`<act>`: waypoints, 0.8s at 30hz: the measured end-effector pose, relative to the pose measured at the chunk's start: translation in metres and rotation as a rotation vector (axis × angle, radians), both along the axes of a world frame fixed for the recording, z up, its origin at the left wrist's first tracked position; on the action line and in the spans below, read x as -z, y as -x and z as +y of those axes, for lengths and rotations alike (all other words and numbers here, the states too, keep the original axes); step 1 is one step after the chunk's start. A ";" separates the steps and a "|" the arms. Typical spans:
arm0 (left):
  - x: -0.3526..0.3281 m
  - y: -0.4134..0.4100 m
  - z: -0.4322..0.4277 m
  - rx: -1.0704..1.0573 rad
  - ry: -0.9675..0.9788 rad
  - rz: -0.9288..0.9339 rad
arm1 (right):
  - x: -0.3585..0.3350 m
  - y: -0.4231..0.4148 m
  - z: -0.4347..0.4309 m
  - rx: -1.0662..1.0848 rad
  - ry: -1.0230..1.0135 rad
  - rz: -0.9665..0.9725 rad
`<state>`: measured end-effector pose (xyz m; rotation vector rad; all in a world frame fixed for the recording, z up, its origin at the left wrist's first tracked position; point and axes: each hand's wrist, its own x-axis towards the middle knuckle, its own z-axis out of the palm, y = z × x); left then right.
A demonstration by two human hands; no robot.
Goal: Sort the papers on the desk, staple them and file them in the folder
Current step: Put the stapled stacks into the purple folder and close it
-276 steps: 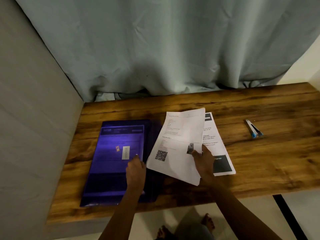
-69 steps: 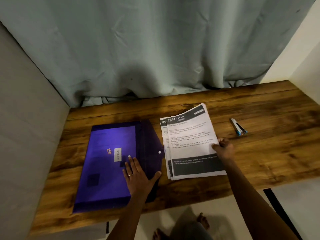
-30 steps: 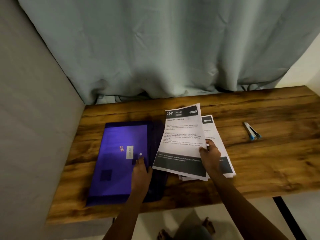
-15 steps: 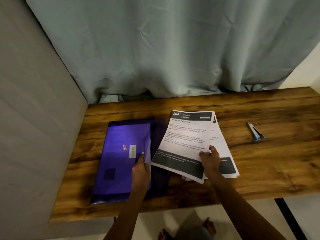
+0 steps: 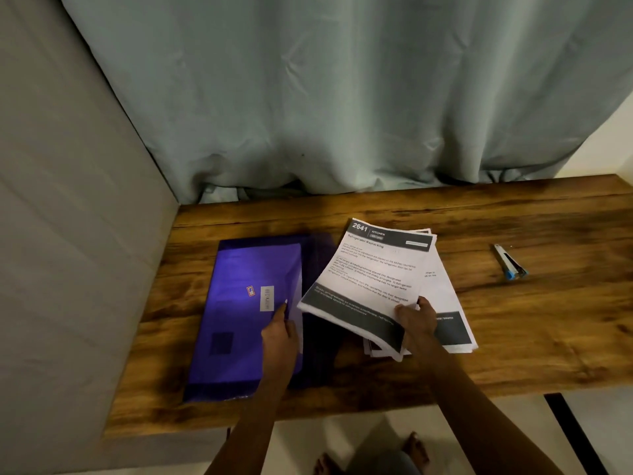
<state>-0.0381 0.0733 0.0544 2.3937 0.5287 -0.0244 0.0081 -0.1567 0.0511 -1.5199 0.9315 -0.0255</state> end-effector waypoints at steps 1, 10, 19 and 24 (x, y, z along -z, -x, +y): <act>-0.001 0.000 0.000 0.005 -0.040 0.019 | 0.000 0.000 0.000 0.004 -0.021 0.014; 0.004 -0.001 0.001 0.017 -0.006 0.017 | -0.007 0.014 0.018 -0.098 0.222 -0.129; -0.013 0.006 -0.004 0.076 -0.098 0.055 | -0.018 0.043 0.045 -0.218 0.308 -0.151; -0.008 0.006 -0.005 0.127 0.004 0.072 | -0.015 0.049 0.052 -0.306 0.238 -0.089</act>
